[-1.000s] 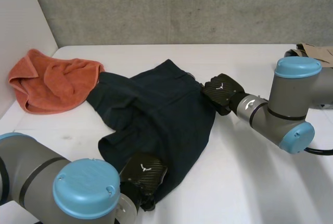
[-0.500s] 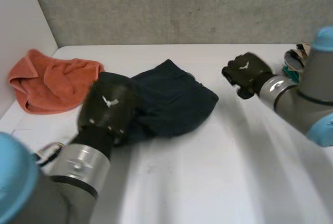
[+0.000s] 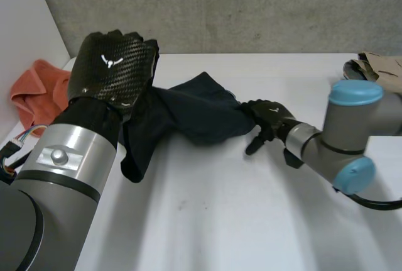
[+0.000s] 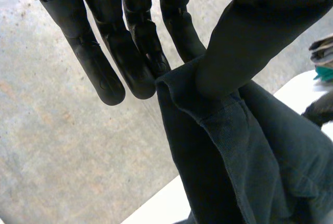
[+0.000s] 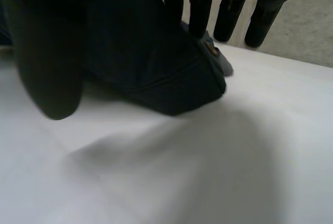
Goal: Fold the laundry.
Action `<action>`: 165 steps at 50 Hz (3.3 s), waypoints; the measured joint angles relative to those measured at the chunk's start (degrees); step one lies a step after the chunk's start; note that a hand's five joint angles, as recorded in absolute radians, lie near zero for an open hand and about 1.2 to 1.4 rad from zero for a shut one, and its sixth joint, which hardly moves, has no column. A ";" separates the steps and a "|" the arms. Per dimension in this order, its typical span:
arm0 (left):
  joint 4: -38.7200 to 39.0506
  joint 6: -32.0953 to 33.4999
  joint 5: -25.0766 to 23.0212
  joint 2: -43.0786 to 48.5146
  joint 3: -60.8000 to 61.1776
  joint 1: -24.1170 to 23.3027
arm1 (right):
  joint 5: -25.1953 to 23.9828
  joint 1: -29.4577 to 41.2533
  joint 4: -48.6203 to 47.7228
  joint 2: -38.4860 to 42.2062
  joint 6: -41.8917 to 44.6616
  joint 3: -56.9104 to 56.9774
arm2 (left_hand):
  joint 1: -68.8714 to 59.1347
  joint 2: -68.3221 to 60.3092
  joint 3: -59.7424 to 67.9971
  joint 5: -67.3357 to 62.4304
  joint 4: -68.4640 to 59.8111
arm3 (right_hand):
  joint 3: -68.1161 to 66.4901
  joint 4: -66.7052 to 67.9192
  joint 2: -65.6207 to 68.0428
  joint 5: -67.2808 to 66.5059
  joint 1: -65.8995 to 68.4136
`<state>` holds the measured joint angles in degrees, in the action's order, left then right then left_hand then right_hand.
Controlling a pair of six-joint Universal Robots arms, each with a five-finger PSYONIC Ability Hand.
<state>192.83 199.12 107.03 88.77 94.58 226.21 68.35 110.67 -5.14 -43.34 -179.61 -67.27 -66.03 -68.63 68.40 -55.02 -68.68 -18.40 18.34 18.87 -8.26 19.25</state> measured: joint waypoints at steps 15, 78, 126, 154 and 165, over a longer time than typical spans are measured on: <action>-0.82 0.03 0.06 -1.12 -1.74 -0.16 | 1.86 2.12 -1.65 1.15 -9.08 6.40 | 0.00 -0.02 0.00 0.00 -0.05 | -49.40 50.35 48.84 -47.15 43.75; -1.82 -4.44 -7.60 20.88 -0.74 9.47 | 9.44 -3.91 22.92 -33.35 26.28 -27.97 | 0.00 -0.10 0.03 0.00 -0.07 | -2.93 2.37 -0.24 -3.67 0.81; -16.85 -1.09 -10.90 7.03 -7.75 9.27 | 9.88 -3.11 33.61 -34.56 45.58 -5.10 | 0.00 -0.11 0.03 0.00 -0.07 | -50.10 50.49 48.74 -48.83 41.90; 27.67 15.94 -9.12 30.80 -41.37 10.10 | 17.65 4.53 -34.15 -17.59 45.81 7.15 | 0.00 -0.16 0.04 0.00 -0.09 | -50.11 50.66 48.74 -48.83 42.34; 23.47 14.62 -8.51 31.09 -22.92 11.73 | 17.92 5.68 -17.29 -11.35 44.07 2.87 | 0.00 -0.16 0.04 0.00 -0.09 | -50.22 50.67 48.74 -48.83 42.34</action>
<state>216.30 213.74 98.52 119.86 71.66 237.94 86.28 116.35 -22.43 -54.69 -135.53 -64.40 -66.03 -68.79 68.44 -55.02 -68.76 -68.62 69.01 67.61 -57.09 61.59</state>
